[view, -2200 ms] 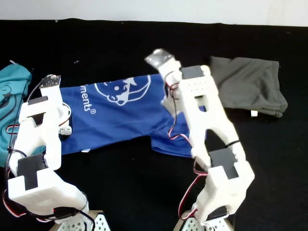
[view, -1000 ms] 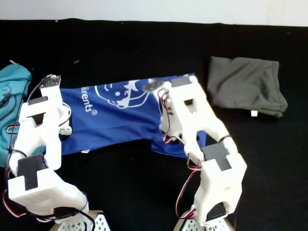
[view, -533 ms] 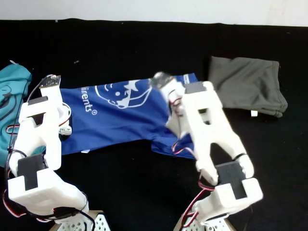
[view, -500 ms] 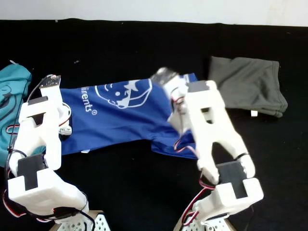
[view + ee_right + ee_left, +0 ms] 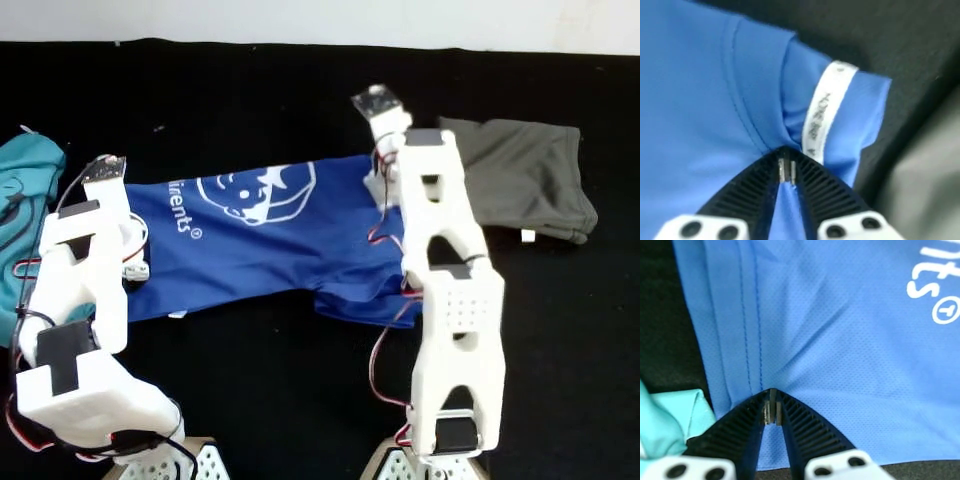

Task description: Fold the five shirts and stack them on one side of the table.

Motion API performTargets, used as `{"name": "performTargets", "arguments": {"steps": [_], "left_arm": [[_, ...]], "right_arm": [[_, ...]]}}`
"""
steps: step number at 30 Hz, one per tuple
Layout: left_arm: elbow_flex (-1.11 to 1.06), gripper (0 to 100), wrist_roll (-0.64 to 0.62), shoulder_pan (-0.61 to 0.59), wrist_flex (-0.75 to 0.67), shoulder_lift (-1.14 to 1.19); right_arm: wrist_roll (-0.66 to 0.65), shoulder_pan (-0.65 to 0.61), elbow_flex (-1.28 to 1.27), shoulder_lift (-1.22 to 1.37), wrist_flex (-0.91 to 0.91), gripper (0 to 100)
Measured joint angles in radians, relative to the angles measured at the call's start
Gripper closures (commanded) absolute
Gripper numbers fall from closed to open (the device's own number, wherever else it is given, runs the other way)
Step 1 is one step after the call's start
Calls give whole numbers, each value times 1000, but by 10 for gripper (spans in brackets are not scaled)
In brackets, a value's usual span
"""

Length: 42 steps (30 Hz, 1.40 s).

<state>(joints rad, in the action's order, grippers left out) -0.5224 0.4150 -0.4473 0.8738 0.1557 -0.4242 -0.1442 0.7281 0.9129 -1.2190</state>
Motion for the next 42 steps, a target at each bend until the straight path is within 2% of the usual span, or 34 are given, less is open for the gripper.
{"name": "performTargets", "arguments": {"steps": [7, 13, 15, 20, 25, 30, 33, 38, 42], "left_arm": [[0, 992, 0, 0, 0, 0], [0, 992, 0, 0, 0, 0], [0, 992, 0, 0, 0, 0], [0, 992, 0, 0, 0, 0], [0, 992, 0, 0, 0, 0], [0, 992, 0, 0, 0, 0], [0, 992, 0, 0, 0, 0], [0, 992, 0, 0, 0, 0], [0, 992, 0, 0, 0, 0]], "right_arm": [[0, 25, 537, 269, -198, 992], [0, 34, 859, 287, -425, 992], [0, 31, 902, 285, -503, 992], [3, 23, 908, 264, -535, 992], [3, 12, 626, 21, -535, 992], [3, -43, 98, -345, -532, 992], [3, -80, -230, -512, -465, 992], [3, -86, -634, -608, -259, 992], [3, -86, -795, -612, -196, 992]]}}
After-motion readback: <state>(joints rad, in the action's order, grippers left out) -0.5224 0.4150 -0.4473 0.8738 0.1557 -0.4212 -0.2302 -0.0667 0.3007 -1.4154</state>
